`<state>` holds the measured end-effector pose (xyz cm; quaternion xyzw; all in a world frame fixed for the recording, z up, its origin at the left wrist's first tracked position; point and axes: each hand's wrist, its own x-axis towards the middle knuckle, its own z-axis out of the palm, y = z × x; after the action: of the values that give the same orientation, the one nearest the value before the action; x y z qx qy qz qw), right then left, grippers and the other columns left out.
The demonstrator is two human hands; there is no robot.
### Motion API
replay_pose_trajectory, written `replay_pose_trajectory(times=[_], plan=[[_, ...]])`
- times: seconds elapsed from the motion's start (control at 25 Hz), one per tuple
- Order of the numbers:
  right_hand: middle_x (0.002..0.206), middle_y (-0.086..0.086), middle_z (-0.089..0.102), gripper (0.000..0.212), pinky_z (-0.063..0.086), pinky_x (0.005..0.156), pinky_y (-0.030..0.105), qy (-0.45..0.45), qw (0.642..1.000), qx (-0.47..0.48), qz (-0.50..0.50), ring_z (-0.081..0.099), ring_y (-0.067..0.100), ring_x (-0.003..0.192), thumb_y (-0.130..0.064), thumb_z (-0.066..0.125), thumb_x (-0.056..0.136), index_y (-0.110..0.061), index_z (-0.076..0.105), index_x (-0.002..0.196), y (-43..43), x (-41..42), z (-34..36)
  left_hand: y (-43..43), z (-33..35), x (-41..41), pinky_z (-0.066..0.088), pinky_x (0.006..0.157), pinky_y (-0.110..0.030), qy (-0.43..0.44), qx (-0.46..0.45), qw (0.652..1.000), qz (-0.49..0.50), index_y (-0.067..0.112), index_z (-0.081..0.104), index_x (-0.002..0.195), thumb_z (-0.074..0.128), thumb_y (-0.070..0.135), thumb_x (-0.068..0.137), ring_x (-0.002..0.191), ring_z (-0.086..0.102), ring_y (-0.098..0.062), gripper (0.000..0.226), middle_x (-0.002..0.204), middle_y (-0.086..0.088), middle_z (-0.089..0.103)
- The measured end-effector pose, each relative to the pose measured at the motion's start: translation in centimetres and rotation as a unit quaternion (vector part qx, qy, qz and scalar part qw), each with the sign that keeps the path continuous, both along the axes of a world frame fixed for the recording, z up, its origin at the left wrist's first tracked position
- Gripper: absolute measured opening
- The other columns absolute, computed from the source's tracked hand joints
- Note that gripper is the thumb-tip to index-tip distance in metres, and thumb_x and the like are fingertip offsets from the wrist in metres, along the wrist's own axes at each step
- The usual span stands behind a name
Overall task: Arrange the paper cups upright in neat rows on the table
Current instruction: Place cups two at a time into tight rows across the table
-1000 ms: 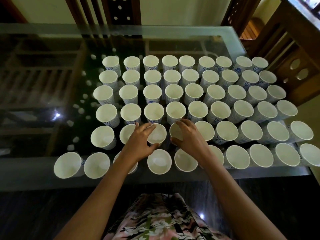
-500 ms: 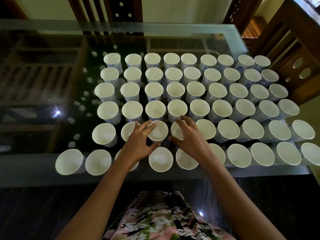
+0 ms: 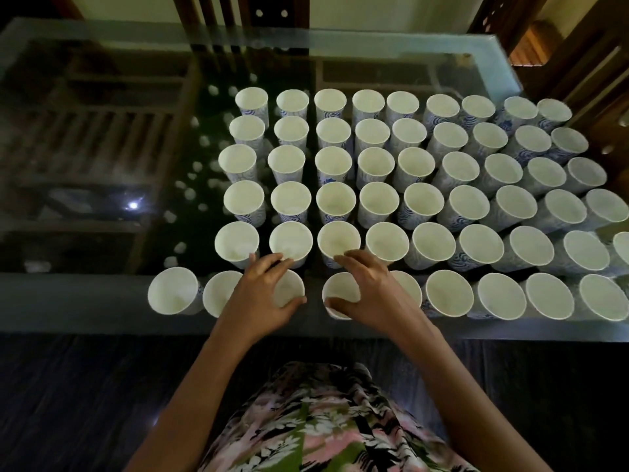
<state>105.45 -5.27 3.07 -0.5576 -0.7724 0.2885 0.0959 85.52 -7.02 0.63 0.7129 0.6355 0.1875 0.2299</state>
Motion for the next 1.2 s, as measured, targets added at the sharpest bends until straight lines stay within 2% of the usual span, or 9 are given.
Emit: replay_pose_trajectory(times=[0.08, 0.28, 0.44, 0.76, 0.88, 1.0, 1.08, 1.2], plan=[[0.142, 0.007, 0.038, 0.077, 0.035, 0.102, 0.034, -0.012, 1.0, -0.002, 0.01, 0.036, 0.025, 0.13, -0.034, 0.078, 0.071, -0.014, 0.043, 0.137, -0.5, -0.2, -0.1, -0.5, -0.3, -0.8, 0.008, 0.11, -0.03, 0.005, -0.026, 1.0, 0.008, 0.01, 0.054, 0.127, 0.064, 0.043, 0.063, 0.126, 0.044, -0.03, 0.073, 0.133, -0.011, 0.051], [0.139, 0.007, 0.041, 0.082, 0.036, 0.102, 0.034, -0.033, 0.999, 0.006, 0.023, 0.038, 0.026, 0.128, -0.032, 0.081, 0.067, -0.013, 0.041, 0.137, -1.0, -0.2, -0.6, -0.9, -0.6, -1.3, 0.015, 0.112, -0.03, 0.008, -0.045, 0.999, 0.008, 0.013, 0.048, 0.133, 0.078, 0.033, 0.069, 0.131, 0.038, -0.025, 0.074, 0.138, -0.007, 0.046], [0.139, 0.007, 0.041, 0.08, 0.036, 0.102, 0.033, -0.037, 0.999, 0.009, 0.022, 0.038, 0.025, 0.127, -0.029, 0.08, 0.068, -0.012, 0.043, 0.136, -1.2, -0.3, -0.9, -1.1, -1.2, -1.1, 0.019, 0.113, -0.037, -0.009, -0.089, 0.996, 0.007, 0.017, 0.046, 0.135, 0.063, 0.052, 0.063, 0.135, 0.033, -0.029, 0.081, 0.141, -0.002, 0.045], [0.137, 0.01, 0.044, 0.076, 0.04, 0.099, 0.035, -0.021, 1.0, 0.017, 0.015, 0.043, 0.028, 0.125, -0.026, 0.08, 0.069, -0.01, 0.045, 0.135, -1.3, -0.2, -1.3, -1.5, -1.6, -0.1, 0.022, 0.112, -0.037, -0.025, -0.076, 0.997, -0.003, 0.018, 0.048, 0.134, 0.06, 0.058, 0.064, 0.134, 0.036, -0.029, 0.082, 0.142, -0.001, 0.044], [0.139, 0.009, 0.043, 0.076, 0.038, 0.1, 0.034, -0.011, 1.0, 0.025, 0.014, 0.041, 0.026, 0.126, -0.026, 0.079, 0.07, -0.01, 0.044, 0.135, -1.2, -0.4, -1.1, -1.7, -0.8, -0.1, 0.02, 0.11, -0.03, -0.022, -0.044, 0.999, -0.001, 0.014, 0.051, 0.131, 0.063, 0.052, 0.066, 0.13, 0.041, -0.024, 0.076, 0.139, -0.003, 0.047], [0.139, 0.008, 0.044, 0.074, 0.035, 0.102, 0.032, 0.003, 1.0, 0.022, 0.022, 0.04, 0.025, 0.128, -0.027, 0.078, 0.071, -0.009, 0.045, 0.135, -1.2, -1.5, -0.6, -2.0, -0.1, -1.2, 0.028, 0.103, -0.027, -0.008, -0.029, 0.999, 0.017, 0.015, 0.054, 0.128, 0.059, 0.058, 0.067, 0.125, 0.046, -0.021, 0.076, 0.136, -0.004, 0.05], [0.132, 0.012, 0.05, 0.07, 0.04, 0.099, 0.038, 0.011, 0.999, 0.031, 0.041, 0.047, 0.029, 0.121, -0.027, 0.08, 0.069, -0.006, 0.051, 0.13, -1.4, -2.5, -0.5, -2.1, 0.0, -2.4, 0.034, 0.102, -0.034, 0.003, -0.027, 0.999, 0.03, 0.014, 0.056, 0.127, 0.053, 0.062, 0.067, 0.123, 0.048, -0.024, 0.077, 0.134, -0.005, 0.052], [0.128, 0.014, 0.053, 0.069, 0.042, 0.095, 0.039, 0.005, 0.997, 0.032, 0.069, 0.05, 0.031, 0.117, -0.025, 0.081, 0.068, -0.006, 0.053, 0.127, -1.6, -4.2, -0.7, -2.4, 0.3, -4.4, 0.037, 0.102, -0.04, 0.024, -0.034, 0.998, 0.047, 0.01, 0.054, 0.128, 0.073, 0.043, 0.07, 0.124, 0.047, -0.028, 0.069, 0.135, -0.01, 0.05]])
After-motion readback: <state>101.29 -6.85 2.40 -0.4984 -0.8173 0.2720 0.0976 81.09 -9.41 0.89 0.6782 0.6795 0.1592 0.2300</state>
